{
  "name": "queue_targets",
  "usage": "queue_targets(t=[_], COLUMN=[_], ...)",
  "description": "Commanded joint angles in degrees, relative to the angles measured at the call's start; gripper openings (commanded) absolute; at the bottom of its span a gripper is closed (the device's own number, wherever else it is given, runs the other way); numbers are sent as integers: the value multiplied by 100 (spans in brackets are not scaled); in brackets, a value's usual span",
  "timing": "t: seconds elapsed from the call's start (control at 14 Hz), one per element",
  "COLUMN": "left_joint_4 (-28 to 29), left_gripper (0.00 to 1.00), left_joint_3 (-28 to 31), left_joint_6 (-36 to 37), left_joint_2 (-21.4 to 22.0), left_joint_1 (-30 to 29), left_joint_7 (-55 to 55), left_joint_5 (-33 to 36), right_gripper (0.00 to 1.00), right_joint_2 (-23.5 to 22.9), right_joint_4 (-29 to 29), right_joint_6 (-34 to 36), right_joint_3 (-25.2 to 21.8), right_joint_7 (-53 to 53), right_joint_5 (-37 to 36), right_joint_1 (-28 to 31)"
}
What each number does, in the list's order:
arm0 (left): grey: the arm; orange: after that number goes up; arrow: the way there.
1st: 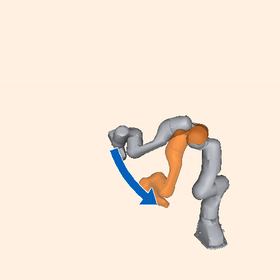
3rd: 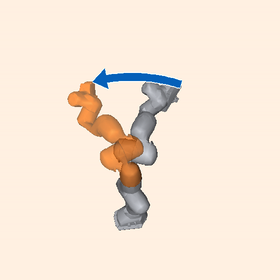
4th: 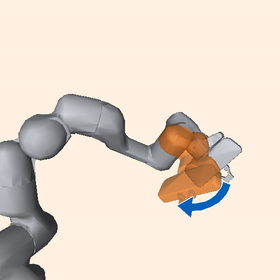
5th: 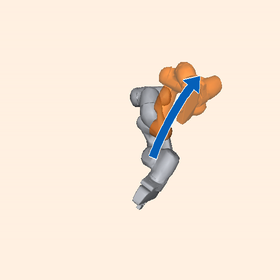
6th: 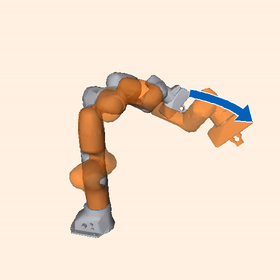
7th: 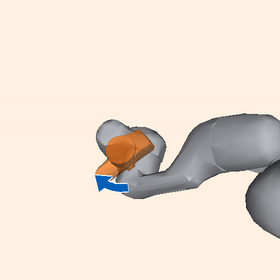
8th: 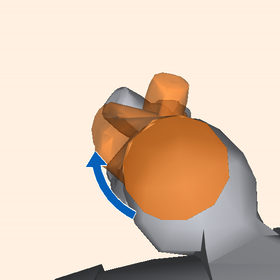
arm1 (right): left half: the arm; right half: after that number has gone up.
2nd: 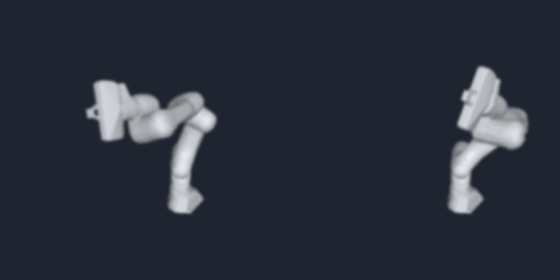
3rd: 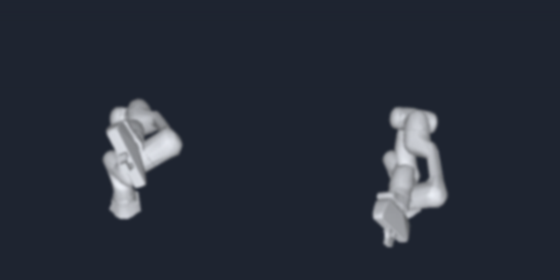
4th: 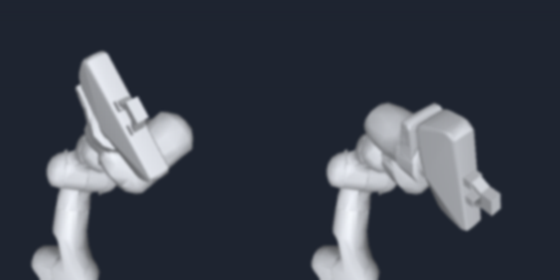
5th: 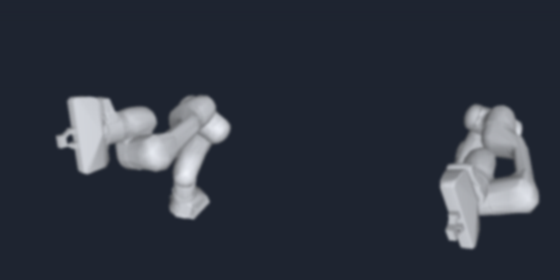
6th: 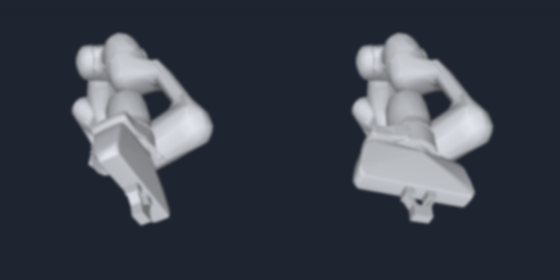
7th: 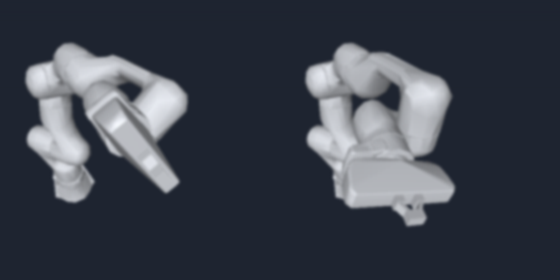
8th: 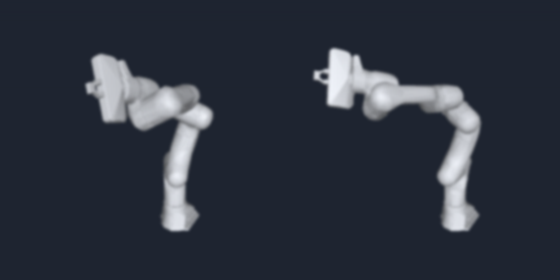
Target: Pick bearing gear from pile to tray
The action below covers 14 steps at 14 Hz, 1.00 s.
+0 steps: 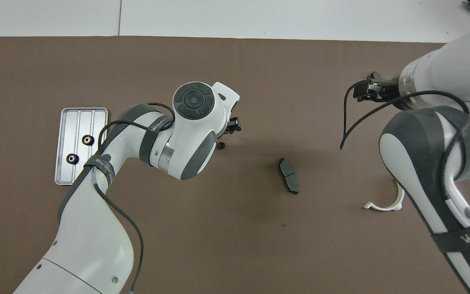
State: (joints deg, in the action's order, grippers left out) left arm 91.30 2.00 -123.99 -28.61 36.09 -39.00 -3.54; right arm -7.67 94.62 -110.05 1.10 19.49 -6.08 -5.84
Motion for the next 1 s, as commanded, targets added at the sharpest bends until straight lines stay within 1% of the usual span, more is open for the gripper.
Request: queue_targets(t=[0.0, 0.14, 0.29, 0.5, 0.64, 0.93], left_joint_4=[10, 265, 327, 616, 792, 899], left_gripper=[87, 85, 83, 81, 78, 76], left_joint_3=[99, 99, 90, 90, 81, 81], left_joint_6=[-124, -414, -442, -696, -871, -943], left_joint_2=[-57, -39, -39, 13, 40, 58], left_joint_1=[144, 214, 214, 284, 293, 363], left_joint_7=[-187, -213, -213, -213, -205, -196], left_joint_5=[161, 170, 170, 170, 178, 178], right_gripper=[100, 100, 100, 100, 100, 100], right_joint_2=[344, 555, 740, 943, 891, 1022], right_joint_4=[100, 100, 100, 39, -382, -216], right_joint_6=[395, 790, 1204, 1565, 2117, 2181], right_joint_3=[-250, -399, -418, -444, -453, -418], right_joint_7=[-611, -919, -1252, -1430, -1509, -1448], right_joint_5=[151, 159, 168, 510, 537, 520], right_joint_1=[127, 206, 355, 531, 549, 470])
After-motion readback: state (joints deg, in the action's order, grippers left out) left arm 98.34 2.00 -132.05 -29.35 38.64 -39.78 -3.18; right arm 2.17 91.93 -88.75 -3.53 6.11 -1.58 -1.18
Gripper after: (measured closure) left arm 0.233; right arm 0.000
